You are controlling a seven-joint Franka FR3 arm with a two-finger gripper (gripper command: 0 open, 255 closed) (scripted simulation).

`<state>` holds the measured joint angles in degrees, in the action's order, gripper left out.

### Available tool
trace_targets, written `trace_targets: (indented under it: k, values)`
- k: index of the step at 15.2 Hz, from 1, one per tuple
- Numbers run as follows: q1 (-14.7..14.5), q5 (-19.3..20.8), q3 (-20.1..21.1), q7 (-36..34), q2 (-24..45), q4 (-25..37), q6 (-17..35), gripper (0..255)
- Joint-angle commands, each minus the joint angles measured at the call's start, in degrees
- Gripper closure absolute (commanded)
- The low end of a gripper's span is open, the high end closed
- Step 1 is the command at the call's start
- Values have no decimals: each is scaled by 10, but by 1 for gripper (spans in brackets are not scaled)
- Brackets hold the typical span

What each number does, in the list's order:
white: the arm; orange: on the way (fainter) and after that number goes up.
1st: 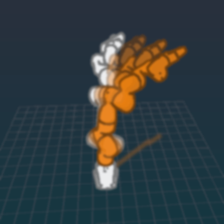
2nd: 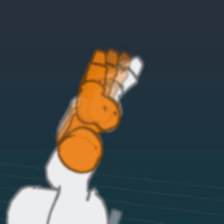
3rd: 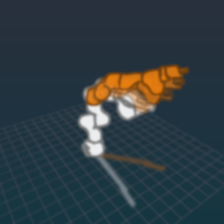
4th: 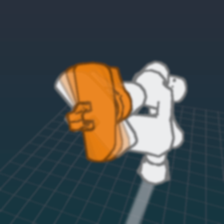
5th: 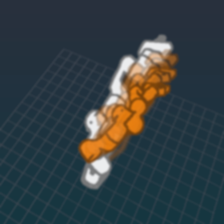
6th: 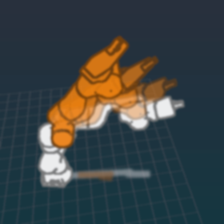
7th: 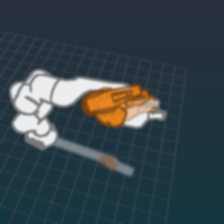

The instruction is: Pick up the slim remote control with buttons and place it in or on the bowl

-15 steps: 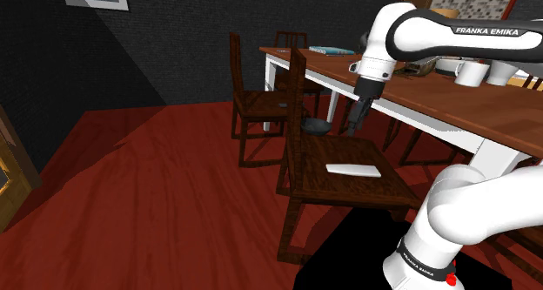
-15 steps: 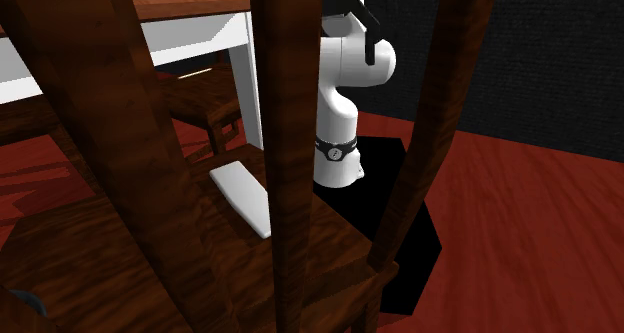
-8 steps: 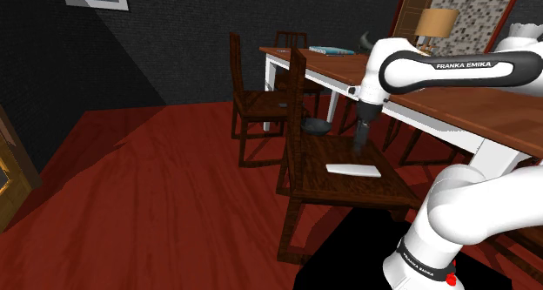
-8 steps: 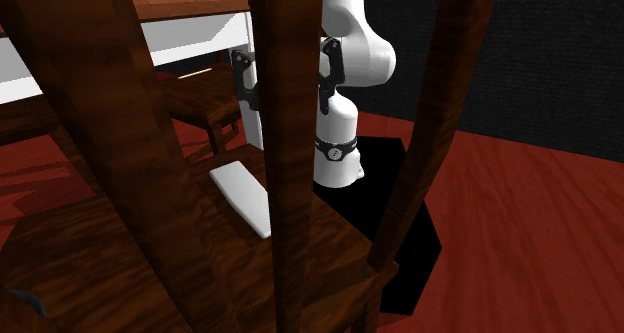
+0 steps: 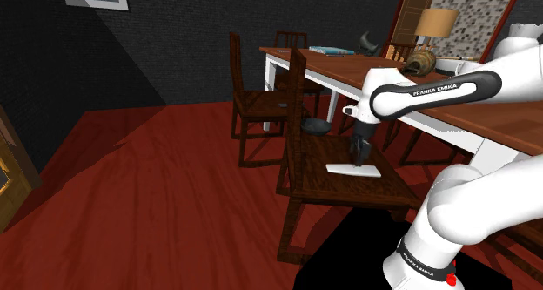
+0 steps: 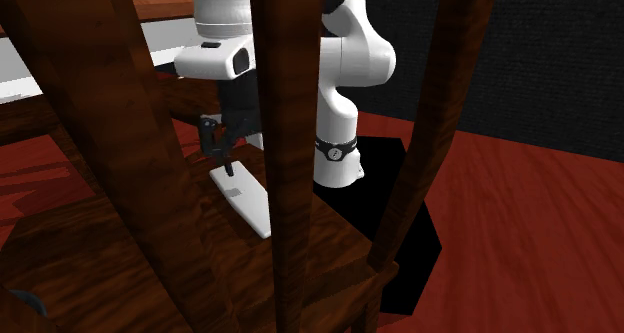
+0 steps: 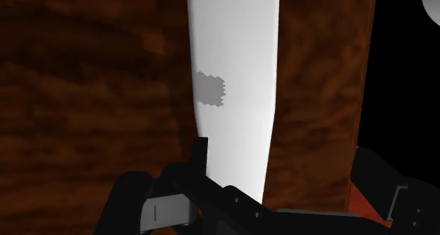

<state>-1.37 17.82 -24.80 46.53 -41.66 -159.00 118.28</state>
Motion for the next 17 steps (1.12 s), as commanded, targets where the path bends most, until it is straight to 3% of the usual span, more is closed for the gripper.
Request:
trace_targets:
  k: [1,10,17]
  values:
    - [0,28,-31,50,33,-6,46,0]
    - [-5,50,-67,67,100,-37,146,0]
    - [-5,49,-67,67,100,-37,146,0]
